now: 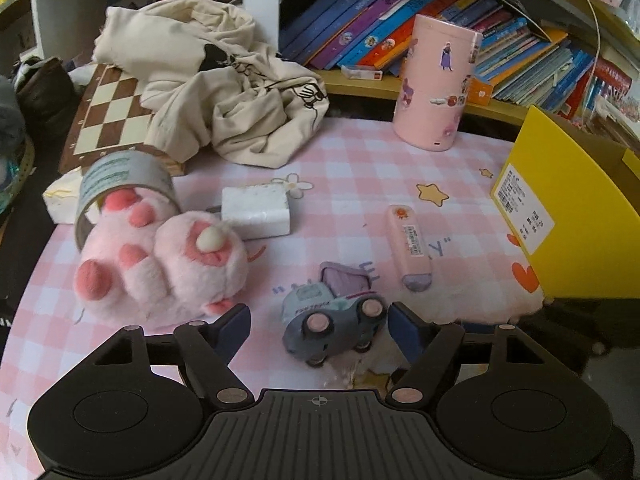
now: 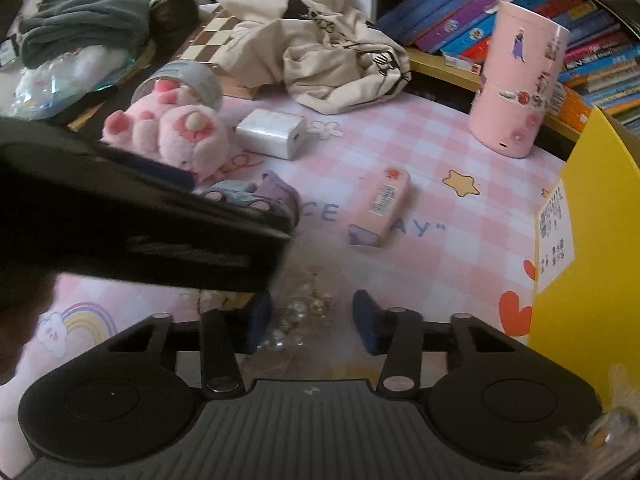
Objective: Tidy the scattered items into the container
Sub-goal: 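Grasp the grey toy truck with the left tool while the right tool grasps the pearl ornament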
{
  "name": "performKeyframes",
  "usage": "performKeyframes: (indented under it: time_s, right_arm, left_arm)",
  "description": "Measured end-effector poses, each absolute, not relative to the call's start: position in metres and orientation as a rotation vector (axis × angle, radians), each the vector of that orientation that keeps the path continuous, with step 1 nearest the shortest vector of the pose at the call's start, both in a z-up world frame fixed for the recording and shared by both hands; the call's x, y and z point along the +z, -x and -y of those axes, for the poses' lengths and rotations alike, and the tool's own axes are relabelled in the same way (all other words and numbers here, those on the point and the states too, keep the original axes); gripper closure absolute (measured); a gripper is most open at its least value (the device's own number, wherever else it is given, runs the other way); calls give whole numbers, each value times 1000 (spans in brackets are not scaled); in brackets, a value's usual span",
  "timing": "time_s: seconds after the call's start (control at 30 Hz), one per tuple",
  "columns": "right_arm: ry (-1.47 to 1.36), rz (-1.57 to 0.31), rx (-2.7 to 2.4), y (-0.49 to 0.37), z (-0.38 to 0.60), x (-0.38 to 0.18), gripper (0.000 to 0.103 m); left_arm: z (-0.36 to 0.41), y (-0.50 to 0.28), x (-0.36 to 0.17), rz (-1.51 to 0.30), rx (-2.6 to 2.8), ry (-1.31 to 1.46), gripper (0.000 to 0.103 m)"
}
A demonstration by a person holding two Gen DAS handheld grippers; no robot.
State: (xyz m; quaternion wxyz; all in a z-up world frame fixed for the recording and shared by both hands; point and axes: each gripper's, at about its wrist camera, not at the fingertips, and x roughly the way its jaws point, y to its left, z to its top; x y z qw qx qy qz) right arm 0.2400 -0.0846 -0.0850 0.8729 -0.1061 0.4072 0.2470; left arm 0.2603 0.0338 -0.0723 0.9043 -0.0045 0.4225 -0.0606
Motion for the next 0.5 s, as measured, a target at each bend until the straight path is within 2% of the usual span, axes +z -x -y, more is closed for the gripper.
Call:
performKeyframes:
  time_s: [0.1, 0.2, 0.27, 0.5]
  right_arm:
    - [233, -852, 537, -237, 84, -84, 73]
    - [244, -855, 544, -233, 84, -83, 76]
    - [248, -855, 547, -231, 84, -83, 77]
    - [304, -835, 545, -227, 78, -82, 76]
  left_arm:
    - [-25, -264, -79, -881, -139, -34, 26]
    - [-21, -265, -84, -873, -126, -73, 28]
    - [-23, -266, -87, -871, -127, -71, 41]
    - [-43, -257, -83, -886, -129, 35, 42]
